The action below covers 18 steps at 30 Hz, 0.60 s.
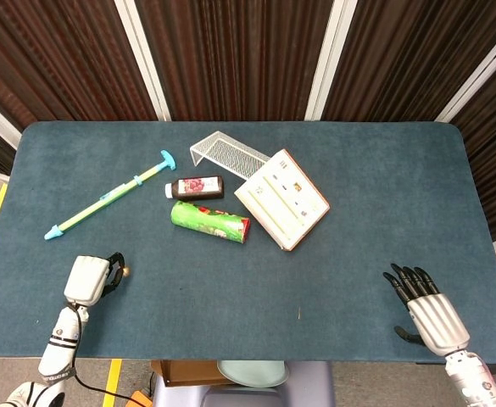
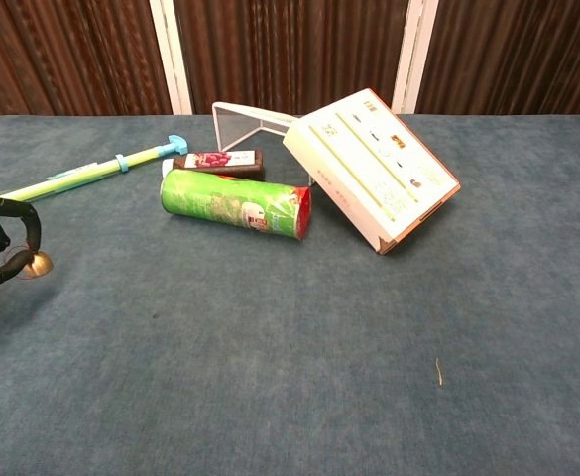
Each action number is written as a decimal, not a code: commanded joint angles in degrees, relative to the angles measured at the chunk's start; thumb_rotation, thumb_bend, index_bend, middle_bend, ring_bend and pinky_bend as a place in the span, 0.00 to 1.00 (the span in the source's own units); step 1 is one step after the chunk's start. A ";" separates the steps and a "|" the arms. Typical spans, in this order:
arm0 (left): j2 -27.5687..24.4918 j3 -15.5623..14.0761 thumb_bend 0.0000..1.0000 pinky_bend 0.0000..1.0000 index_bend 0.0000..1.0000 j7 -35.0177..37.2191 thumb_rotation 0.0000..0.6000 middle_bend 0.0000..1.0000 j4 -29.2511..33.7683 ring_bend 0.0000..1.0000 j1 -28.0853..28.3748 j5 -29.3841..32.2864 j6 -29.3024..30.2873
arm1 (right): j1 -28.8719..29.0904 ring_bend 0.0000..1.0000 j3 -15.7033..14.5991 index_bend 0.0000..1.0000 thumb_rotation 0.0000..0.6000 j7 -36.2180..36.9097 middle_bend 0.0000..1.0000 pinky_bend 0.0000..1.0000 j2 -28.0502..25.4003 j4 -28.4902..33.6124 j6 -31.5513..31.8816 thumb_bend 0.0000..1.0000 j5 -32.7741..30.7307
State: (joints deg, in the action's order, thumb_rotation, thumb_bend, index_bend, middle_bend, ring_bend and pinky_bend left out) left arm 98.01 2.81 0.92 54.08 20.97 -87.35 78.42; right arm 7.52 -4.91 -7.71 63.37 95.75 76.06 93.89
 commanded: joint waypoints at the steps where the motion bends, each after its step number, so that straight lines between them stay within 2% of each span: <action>1: 0.92 -0.52 0.51 1.00 0.61 -0.62 1.00 1.00 -0.79 1.00 0.13 -0.34 -0.49 | 0.04 0.00 -0.08 0.00 1.00 0.21 0.00 0.00 -0.11 -0.01 -0.09 0.29 0.11; 10: 2.43 -1.54 0.51 1.00 0.56 -0.60 1.00 1.00 -3.39 1.00 0.19 -0.78 -1.71 | -0.39 0.00 -0.05 0.00 1.00 0.59 0.00 0.00 -0.50 0.01 0.93 0.29 0.31; 12: 2.39 -1.56 0.49 1.00 0.48 -0.42 1.00 1.00 -3.36 1.00 0.21 -0.91 -1.57 | -0.48 0.00 -0.07 0.00 1.00 0.65 0.00 0.00 -0.56 0.04 1.09 0.29 0.37; 14: 2.26 -1.57 0.44 1.00 0.33 -0.23 1.00 1.00 -3.15 1.00 0.20 -1.17 -1.14 | -0.57 0.00 -0.06 0.00 1.00 0.61 0.00 0.00 -0.56 0.02 1.27 0.29 0.42; 18: 1.31 -2.04 0.40 1.00 0.18 -0.32 1.00 1.00 -1.72 1.00 0.13 -1.61 -1.18 | -0.68 0.00 -0.04 0.00 1.00 0.57 0.00 0.00 -0.59 0.02 1.45 0.29 0.43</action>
State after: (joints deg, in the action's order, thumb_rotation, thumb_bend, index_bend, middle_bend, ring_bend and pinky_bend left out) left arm 99.59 0.95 0.67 52.03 21.13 -88.83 77.33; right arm 6.84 -4.95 -7.15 62.78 95.77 77.51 94.33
